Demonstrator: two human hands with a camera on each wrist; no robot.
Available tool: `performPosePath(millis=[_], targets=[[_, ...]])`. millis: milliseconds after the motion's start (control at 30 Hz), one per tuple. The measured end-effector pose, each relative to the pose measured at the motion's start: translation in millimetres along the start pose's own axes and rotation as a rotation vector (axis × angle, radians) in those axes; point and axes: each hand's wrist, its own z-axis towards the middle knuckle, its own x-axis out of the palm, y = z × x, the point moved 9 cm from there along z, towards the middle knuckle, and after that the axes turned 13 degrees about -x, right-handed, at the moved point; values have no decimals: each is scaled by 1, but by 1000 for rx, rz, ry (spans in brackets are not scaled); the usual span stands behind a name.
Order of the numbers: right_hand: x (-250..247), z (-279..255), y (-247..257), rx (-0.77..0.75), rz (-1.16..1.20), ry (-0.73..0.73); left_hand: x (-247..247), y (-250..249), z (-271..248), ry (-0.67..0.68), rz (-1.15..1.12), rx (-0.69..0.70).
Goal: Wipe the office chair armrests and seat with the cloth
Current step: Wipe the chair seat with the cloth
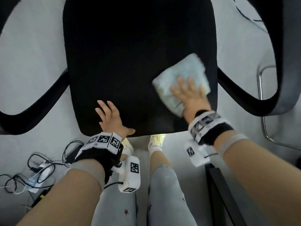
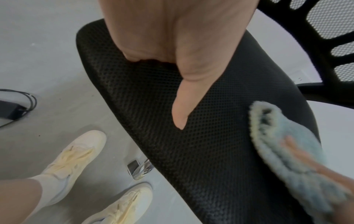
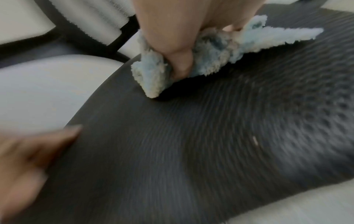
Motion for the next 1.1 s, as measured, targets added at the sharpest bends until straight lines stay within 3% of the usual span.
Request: performPosePath(millis=[67,167,233,333,433,500,567,633,700,833,933,1000,1100], targets=[[-24,1,-35,222,232,-153,1,-6,-1,13,-1,5],[-32,14,-31,289,267,-169,4,-18,-2,71,51,67],[-23,23,9,133,113,-110,5,-22,-3,113,107,101],[7,19,82,-268,-39,11,2,-22,-2,174,120,108],[11,19,78,-403,-103,41,0,-22,-1,216,105,105],[-5,32,43,-266,-90,-44,1,-23,0,215,110,102],[-29,40,3,5,148,-193,2,-22,0,212,100,103],[-44,43,-6,155,252,-305,3,-20,1,204,90,99],[-41,44,15,137,244,-265,3,-20,1,198,90,92],[6,24,87,-180,119,-67,4,-22,2,178,95,83],[23,5,82,-317,21,27,5,-21,2,182,108,81],[14,6,49,-271,-31,2,4,-22,1,173,136,74],[-22,4,-20,61,135,-194,5,-23,-1,171,142,51]])
